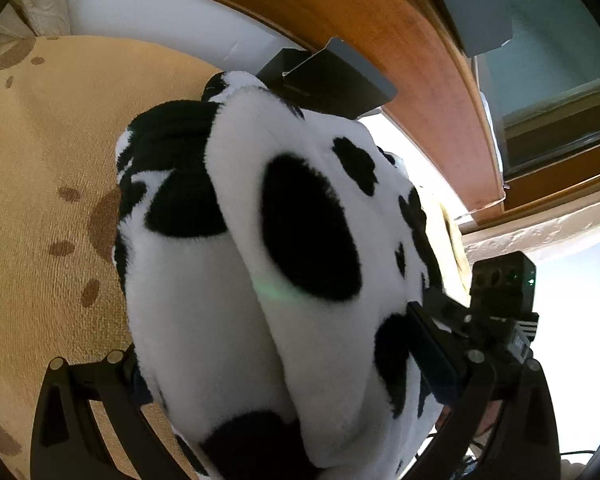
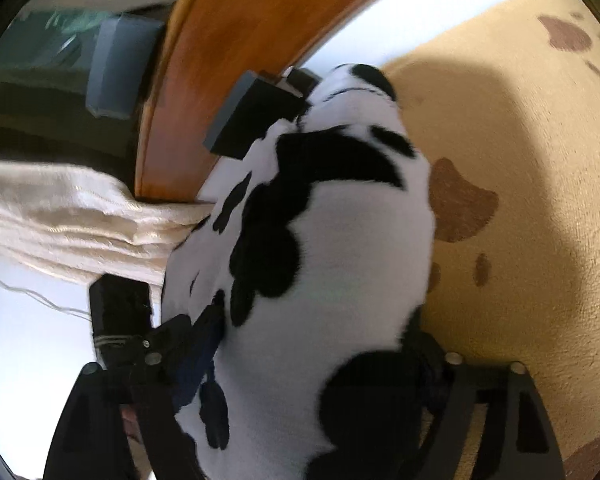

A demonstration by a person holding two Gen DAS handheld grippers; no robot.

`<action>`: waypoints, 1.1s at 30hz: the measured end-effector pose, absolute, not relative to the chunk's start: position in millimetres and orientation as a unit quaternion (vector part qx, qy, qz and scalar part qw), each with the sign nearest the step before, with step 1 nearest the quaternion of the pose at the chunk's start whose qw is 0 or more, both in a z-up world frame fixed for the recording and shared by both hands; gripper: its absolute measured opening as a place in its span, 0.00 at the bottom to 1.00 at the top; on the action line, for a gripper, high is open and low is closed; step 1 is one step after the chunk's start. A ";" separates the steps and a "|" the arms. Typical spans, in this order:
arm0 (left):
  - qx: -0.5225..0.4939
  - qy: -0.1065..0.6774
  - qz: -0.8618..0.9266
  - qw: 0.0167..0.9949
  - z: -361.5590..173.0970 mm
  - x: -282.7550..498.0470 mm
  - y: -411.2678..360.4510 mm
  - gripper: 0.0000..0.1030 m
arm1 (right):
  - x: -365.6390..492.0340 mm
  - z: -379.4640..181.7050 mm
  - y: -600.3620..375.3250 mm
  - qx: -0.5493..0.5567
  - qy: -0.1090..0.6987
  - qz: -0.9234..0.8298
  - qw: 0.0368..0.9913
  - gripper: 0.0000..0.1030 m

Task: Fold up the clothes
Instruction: 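Lift the fleece stack off the bed with both grippers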

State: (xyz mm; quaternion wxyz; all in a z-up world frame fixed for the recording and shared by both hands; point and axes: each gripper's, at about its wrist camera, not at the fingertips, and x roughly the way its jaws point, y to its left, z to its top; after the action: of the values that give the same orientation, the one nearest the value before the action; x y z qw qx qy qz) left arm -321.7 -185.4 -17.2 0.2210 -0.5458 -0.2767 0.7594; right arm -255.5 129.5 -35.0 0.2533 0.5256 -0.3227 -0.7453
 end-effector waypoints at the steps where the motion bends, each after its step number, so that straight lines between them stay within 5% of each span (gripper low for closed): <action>1: -0.544 -0.279 0.760 0.221 -17.1 -320.5 -186.0 1.00 | -256.1 -32.1 124.0 0.532 -0.306 -0.751 0.245 0.80; 4: -0.541 -0.274 0.764 0.219 -14.4 -317.2 -183.1 0.94 | -256.3 -24.9 112.9 0.546 -0.281 -0.760 0.214 0.58; 7: -0.539 -0.264 0.770 0.217 -10.7 -315.0 -178.7 0.77 | -250.3 -8.7 101.6 0.539 -0.253 -0.776 0.208 0.45; 12: -0.525 -0.270 0.777 0.218 5.4 -304.2 -184.6 0.61 | -236.7 26.6 88.9 0.509 -0.239 -0.797 0.221 0.43; 26: -0.435 -0.323 0.814 0.211 76.0 -223.6 -225.0 0.61 | -189.8 118.5 62.4 0.453 -0.210 -0.819 0.281 0.43; 33: -0.390 -0.359 0.838 0.129 99.5 -126.8 -306.8 0.61 | -165.5 140.2 -10.6 0.453 -0.187 -0.792 0.364 0.43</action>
State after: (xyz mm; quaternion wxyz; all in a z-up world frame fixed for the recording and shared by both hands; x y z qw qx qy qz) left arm -126.8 -306.8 99.5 0.1293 -0.3903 -0.3590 0.8379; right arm -165.5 -10.6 140.2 0.3637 0.4525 -0.1874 -0.7924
